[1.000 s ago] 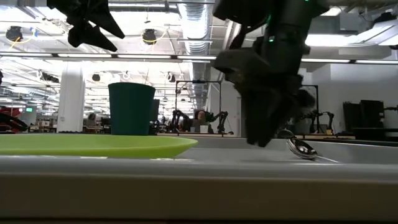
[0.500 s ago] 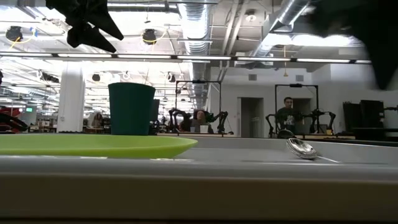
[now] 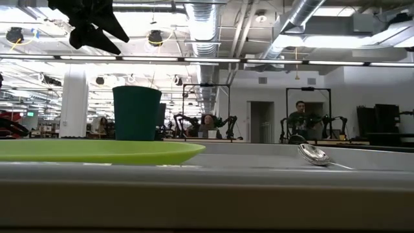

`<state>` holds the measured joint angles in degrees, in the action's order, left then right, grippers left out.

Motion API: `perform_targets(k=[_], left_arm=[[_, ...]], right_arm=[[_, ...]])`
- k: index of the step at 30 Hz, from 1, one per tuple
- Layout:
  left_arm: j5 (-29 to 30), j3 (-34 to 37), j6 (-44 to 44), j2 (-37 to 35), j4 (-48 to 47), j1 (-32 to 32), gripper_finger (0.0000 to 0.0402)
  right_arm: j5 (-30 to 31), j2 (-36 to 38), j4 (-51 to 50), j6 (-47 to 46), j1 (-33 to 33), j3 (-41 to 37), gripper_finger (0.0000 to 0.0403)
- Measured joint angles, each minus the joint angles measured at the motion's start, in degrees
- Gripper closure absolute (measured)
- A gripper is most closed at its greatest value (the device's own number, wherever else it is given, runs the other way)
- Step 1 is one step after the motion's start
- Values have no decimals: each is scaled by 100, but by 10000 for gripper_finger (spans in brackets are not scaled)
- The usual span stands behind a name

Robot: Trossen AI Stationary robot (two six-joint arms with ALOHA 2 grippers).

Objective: Pick and place plate/cup/fork/spoon on tray
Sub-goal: Put the orange fork on the gray serving tray to the left of the orange spoon

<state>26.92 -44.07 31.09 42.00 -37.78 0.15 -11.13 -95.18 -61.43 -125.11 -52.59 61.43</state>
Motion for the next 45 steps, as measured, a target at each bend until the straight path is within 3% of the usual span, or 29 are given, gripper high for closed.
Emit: perform_targets(k=[10, 17, 26, 32, 37, 45], left_arm=[[66, 0, -46, 0, -2, -1, 145], [76, 0, -46, 0, -7, -1, 145], [116, 0, -48, 0, -5, -1, 145], [146, 0, -47, 2, -10, 0, 145], [153, 0, -48, 0, -5, -1, 145], [157, 0, -46, 0, -7, -1, 145]], right_arm=[[-584, -215, 246, -237, -208, -291, 206], [-1068, -633, 778, 100, -195, -496, 300], [-871, -719, 845, 109, -52, -492, 393], [-228, -710, 923, 537, 265, -364, 383], [369, -732, 292, 941, 495, 2, 379], [644, -728, -322, 856, 680, 386, 380]])
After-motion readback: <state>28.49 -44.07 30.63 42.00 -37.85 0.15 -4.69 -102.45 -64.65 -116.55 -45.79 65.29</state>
